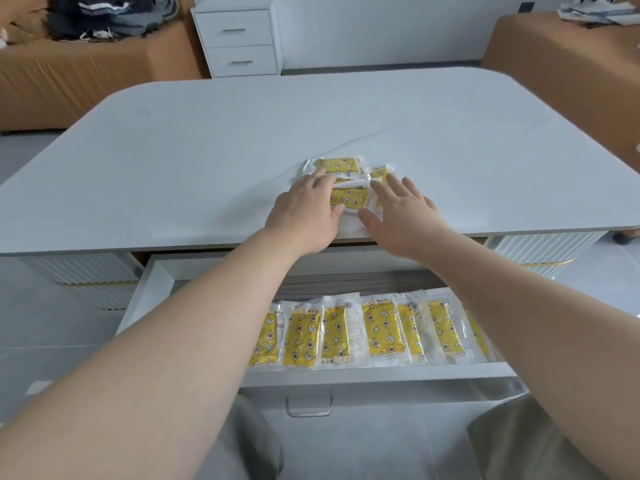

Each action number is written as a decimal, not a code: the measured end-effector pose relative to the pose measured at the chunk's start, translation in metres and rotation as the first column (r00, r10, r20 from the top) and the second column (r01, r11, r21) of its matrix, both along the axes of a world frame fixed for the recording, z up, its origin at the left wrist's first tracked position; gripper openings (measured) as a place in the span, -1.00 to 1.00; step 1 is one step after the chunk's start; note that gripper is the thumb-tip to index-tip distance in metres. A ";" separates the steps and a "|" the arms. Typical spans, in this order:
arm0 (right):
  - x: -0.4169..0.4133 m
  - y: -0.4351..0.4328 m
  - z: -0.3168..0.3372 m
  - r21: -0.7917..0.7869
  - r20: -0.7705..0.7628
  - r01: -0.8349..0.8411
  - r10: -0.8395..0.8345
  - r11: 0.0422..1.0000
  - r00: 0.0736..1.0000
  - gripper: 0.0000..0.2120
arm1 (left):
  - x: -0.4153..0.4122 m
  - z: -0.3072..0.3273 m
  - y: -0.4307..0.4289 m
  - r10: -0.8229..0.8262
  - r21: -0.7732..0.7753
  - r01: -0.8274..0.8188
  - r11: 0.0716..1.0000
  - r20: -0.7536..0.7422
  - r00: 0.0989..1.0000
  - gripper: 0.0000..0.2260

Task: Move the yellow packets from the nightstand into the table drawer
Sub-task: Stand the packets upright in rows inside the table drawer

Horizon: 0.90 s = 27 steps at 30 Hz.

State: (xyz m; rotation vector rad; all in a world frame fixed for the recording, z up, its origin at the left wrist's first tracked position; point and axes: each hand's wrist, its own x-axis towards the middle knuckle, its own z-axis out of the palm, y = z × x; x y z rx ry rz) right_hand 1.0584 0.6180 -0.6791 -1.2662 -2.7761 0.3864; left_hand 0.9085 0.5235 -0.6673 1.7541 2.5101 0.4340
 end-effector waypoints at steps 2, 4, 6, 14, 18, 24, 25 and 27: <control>-0.002 0.005 -0.002 -0.029 0.049 -0.010 0.012 1.000 0.999 -0.36 | -0.004 -0.006 0.008 -0.013 -0.091 0.013 0.996 -0.004 1.000 -0.45; -0.004 0.008 -0.005 -0.031 0.067 -0.010 0.012 0.999 0.998 -0.33 | -0.007 -0.011 0.012 0.001 -0.158 0.001 0.987 0.014 1.000 -0.41; -0.004 0.010 -0.007 0.020 0.049 -0.001 0.000 1.000 0.999 -0.36 | -0.006 -0.013 0.012 0.012 -0.181 -0.013 0.983 -0.003 1.000 -0.38; 0.005 0.004 0.008 0.135 -0.048 0.056 -0.050 0.989 0.998 -0.61 | 0.002 -0.002 -0.002 0.178 -0.191 -0.269 0.944 -0.390 0.903 -0.53; 0.011 0.003 0.005 0.121 -0.041 0.054 -0.049 0.991 0.998 -0.58 | -0.001 -0.003 -0.012 0.195 -0.184 -0.292 0.939 -0.414 0.889 -0.69; 0.010 0.002 0.007 0.110 -0.022 0.062 -0.060 0.992 0.998 -0.52 | -0.002 0.003 -0.024 0.214 -0.087 -0.257 0.963 -0.334 0.918 -0.80; 0.010 0.001 0.009 0.113 -0.034 0.080 -0.077 0.990 0.996 -0.55 | -0.003 0.004 -0.027 0.215 -0.079 -0.260 0.962 -0.365 0.906 -0.81; 0.010 0.000 0.010 0.095 -0.023 0.112 -0.111 0.989 0.994 -0.58 | -0.005 0.004 -0.031 0.199 -0.103 -0.261 0.960 -0.406 0.892 -0.79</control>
